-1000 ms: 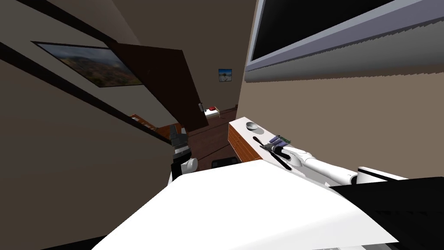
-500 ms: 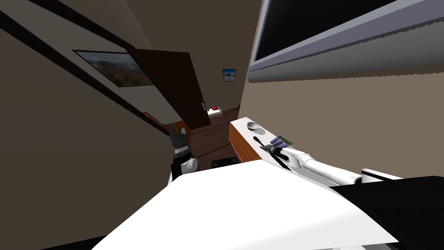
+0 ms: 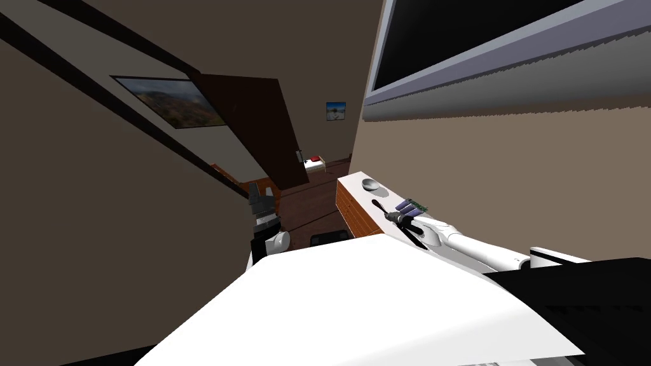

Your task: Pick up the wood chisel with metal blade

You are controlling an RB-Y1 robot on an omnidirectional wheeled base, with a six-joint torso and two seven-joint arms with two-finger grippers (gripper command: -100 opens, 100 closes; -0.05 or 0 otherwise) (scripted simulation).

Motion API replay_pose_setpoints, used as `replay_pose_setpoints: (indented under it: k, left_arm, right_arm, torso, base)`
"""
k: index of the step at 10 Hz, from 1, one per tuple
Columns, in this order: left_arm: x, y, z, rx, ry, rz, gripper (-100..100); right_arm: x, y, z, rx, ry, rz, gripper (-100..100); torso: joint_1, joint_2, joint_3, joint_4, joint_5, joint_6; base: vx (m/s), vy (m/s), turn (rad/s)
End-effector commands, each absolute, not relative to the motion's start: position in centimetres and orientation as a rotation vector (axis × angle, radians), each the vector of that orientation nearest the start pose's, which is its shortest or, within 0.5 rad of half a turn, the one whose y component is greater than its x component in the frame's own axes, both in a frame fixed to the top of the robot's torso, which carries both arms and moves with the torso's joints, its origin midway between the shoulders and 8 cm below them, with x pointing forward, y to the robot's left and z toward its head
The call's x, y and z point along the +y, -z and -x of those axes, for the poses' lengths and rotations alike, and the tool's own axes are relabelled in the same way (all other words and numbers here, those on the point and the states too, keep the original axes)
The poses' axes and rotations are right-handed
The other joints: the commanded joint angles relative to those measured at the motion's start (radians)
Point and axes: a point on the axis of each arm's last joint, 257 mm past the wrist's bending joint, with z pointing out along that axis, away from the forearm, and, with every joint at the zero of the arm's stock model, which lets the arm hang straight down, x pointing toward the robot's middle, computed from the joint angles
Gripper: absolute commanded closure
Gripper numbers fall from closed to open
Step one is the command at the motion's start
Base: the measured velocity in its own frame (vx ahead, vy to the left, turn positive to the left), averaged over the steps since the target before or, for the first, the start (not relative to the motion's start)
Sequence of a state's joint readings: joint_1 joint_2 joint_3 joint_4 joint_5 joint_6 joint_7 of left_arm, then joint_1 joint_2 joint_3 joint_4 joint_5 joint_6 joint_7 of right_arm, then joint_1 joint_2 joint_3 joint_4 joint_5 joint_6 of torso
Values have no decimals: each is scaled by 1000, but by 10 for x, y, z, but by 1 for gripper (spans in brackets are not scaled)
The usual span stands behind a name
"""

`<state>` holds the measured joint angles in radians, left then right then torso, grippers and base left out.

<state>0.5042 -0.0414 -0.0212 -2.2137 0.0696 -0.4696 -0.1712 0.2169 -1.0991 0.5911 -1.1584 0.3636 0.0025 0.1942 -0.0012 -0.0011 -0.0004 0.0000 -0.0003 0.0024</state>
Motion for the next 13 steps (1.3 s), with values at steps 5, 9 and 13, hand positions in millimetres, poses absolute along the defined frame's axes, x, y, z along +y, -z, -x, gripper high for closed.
replay_pose_setpoints:
  k: [5,9,13]
  left_arm:
    - [288,13,-360,655,1184,748,0]
    - [288,13,-360,655,1184,748,0]
    - [288,13,-360,655,1184,748,0]
  right_arm:
    - [-588,456,-290,2454,268,177,100]
    - [-590,452,-296,2441,236,261,100]
    - [-592,448,-300,2431,212,337,100]
  torso:
    - [6,-6,-3,-1,2,0]
    - [4,-5,-3,-1,2,-1]
    - [5,-4,-2,0,2,-1]
  base:
    - [83,52,-188]
    - [78,44,-162]
    - [69,53,-160]
